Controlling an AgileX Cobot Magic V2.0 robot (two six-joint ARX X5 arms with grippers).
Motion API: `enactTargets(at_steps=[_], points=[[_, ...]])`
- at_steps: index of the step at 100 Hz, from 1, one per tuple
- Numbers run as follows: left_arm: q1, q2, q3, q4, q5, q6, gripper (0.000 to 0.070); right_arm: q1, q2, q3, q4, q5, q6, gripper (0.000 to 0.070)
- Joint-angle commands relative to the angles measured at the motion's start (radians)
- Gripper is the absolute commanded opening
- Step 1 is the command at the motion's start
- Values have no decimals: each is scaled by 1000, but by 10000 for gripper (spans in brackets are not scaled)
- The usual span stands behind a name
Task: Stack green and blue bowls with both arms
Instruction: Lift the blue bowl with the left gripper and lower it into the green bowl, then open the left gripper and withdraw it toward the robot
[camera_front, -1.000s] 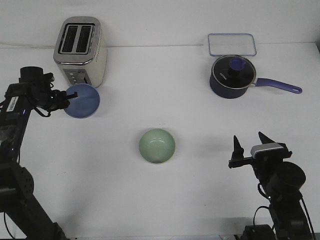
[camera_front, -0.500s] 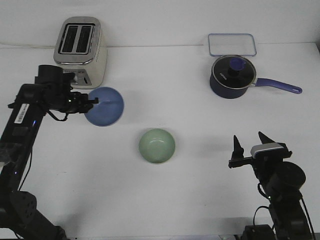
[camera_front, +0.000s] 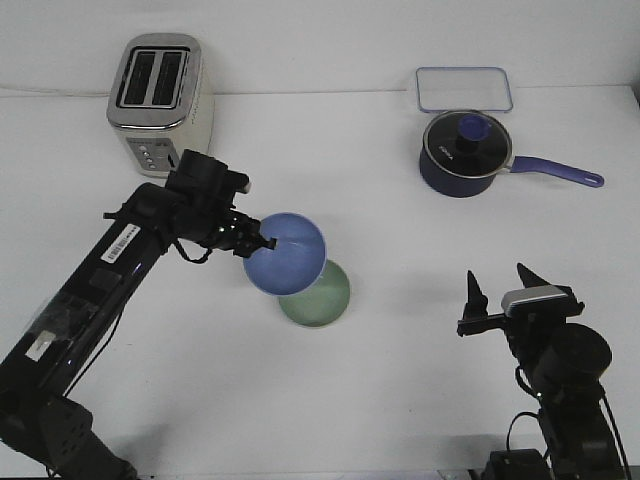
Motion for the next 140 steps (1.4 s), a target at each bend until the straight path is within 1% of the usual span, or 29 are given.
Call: enactTargets(at_steps=[1, 44, 92, 97, 107, 117, 124, 131, 140], points=[[-21, 37, 11, 4, 5, 10, 7, 2, 4, 6, 10, 1, 6, 551], [-89, 179, 11, -3, 3, 6, 8, 2, 4, 6, 10, 1, 6, 551], [-100, 184, 11, -2, 3, 6, 19, 2, 4, 6, 11, 1, 6, 551], [-100, 184, 11, -2, 3, 6, 43, 2, 4, 6, 11, 1, 6, 551], [-100, 184, 11, -1, 4, 6, 189, 2, 4, 6, 11, 1, 6, 551], [-100, 184, 11, -1, 5, 6, 315, 2, 4, 6, 11, 1, 6, 551], [-100, 184, 11, -1, 5, 6, 390, 2, 4, 6, 11, 1, 6, 551], [-100, 183, 11, -1, 6, 7, 435, 2, 4, 6, 11, 1, 6, 551], [-93, 175, 14, -3, 6, 9, 435, 2, 4, 6, 11, 1, 6, 551]])
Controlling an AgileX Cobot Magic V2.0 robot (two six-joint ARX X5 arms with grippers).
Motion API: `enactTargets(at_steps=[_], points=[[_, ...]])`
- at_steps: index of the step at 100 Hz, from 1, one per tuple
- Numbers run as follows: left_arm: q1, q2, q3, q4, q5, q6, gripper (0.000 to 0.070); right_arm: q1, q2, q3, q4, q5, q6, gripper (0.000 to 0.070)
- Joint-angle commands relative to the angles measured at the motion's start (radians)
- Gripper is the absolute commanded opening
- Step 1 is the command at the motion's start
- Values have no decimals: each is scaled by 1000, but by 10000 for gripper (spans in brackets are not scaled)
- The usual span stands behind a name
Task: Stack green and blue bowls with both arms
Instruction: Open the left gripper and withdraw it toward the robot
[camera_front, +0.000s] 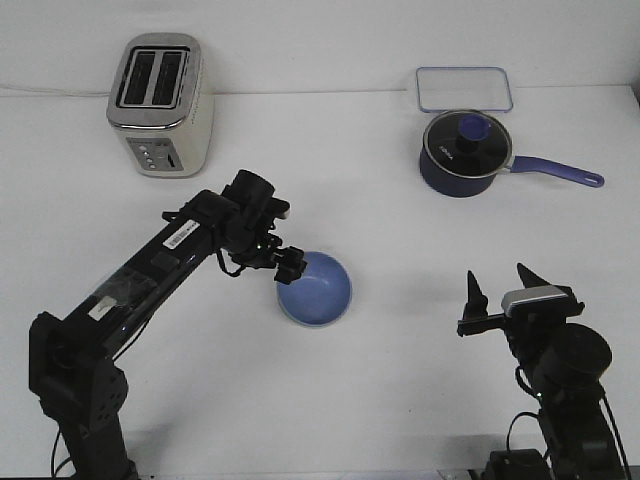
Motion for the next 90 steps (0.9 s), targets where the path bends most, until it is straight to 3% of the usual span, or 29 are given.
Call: enactTargets(at_steps=[1, 43, 63, 90], points=[[1, 1, 22, -3, 5, 9, 435, 2, 4, 6, 10, 1, 6, 551], [89, -210, 21, -7, -7, 24, 434, 2, 4, 6, 10, 1, 5, 551], [124, -345, 11, -6, -147, 24, 435, 2, 4, 6, 10, 1, 5, 551], [185, -572, -172, 103, -178, 13, 435, 2, 4, 6, 10, 1, 5, 551]])
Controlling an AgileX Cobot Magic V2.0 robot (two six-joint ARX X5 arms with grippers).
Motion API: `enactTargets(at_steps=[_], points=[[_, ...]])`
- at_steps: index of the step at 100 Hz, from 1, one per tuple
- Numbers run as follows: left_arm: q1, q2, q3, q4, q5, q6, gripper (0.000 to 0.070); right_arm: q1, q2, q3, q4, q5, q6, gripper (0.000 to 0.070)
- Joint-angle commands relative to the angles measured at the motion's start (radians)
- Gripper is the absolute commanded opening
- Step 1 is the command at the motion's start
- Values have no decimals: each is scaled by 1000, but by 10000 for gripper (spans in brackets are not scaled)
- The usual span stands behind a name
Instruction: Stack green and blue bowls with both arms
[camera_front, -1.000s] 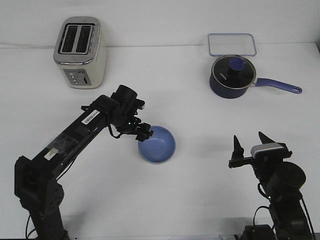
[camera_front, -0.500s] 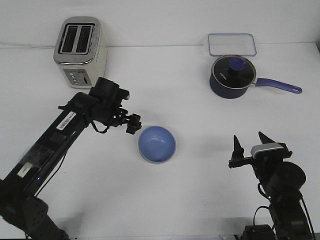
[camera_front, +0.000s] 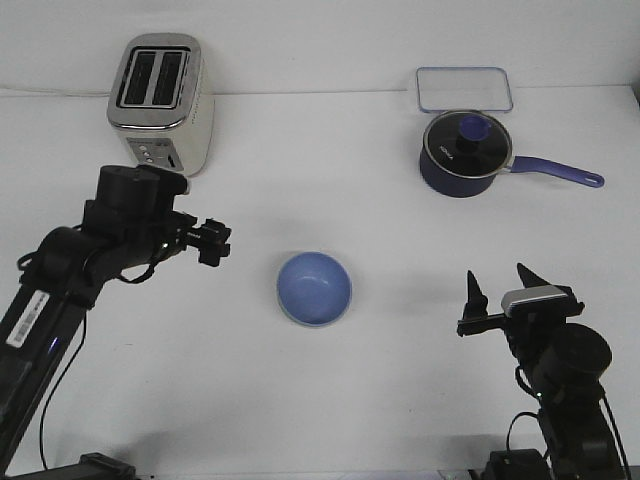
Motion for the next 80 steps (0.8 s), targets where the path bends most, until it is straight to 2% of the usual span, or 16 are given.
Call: enactTargets(at_steps=[1, 30, 39, 62, 72, 80], points=[[11, -51, -58, 42, -22, 1, 435, 2, 4, 6, 10, 0, 5, 551], [127, -373, -435, 251, -94, -39, 438, 2, 4, 6, 10, 0, 5, 551], [151, -478, -548, 331, -94, -56, 509, 2, 4, 6, 10, 0, 5, 551], [159, -710, -801, 517, -110, -53, 515, 2, 4, 6, 9, 0, 5, 551], [159, -776, -887, 590, -142, -35, 515, 2, 4, 6, 9, 0, 5, 551], [159, -813, -938, 644, -145, -51, 515, 2, 4, 6, 10, 0, 5, 551]])
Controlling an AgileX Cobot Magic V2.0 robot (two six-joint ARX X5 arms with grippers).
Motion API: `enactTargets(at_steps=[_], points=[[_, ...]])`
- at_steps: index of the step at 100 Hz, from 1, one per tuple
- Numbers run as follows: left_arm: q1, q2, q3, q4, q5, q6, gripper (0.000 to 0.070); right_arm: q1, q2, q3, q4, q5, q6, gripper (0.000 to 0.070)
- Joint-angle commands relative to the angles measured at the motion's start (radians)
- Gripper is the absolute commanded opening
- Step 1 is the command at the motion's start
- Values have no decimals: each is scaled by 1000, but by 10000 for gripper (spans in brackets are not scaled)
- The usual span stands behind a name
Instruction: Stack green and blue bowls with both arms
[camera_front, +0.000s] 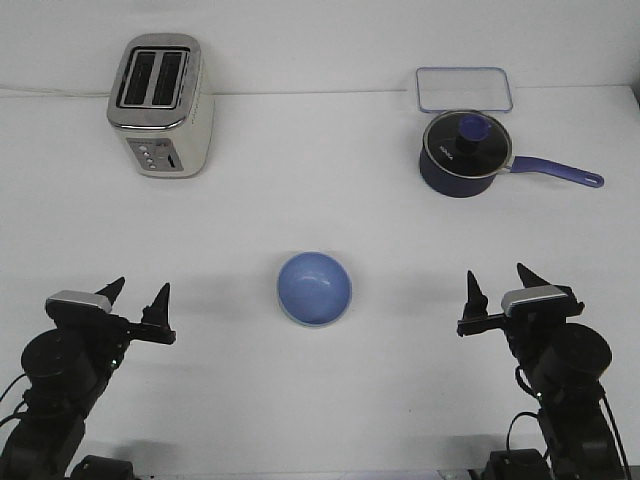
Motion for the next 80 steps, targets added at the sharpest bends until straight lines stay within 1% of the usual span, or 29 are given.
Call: enactTargets(at_steps=[1, 9, 20, 67, 77, 80], points=[[1, -13, -22, 49, -6, -2, 515, 2, 4, 6, 10, 1, 5, 551], [1, -23, -51, 95, -10, -2, 515, 2, 4, 6, 10, 1, 5, 551], [1, -14, -53, 117, -10, 14, 515, 2, 4, 6, 10, 1, 6, 551], [1, -37, -53, 116, -10, 17, 512, 2, 4, 6, 10, 1, 5, 551], [1, -43, -53, 116, -10, 18, 483, 2, 4, 6, 10, 1, 5, 547], [1, -43, -53, 115, -10, 18, 450, 2, 4, 6, 10, 1, 5, 533]])
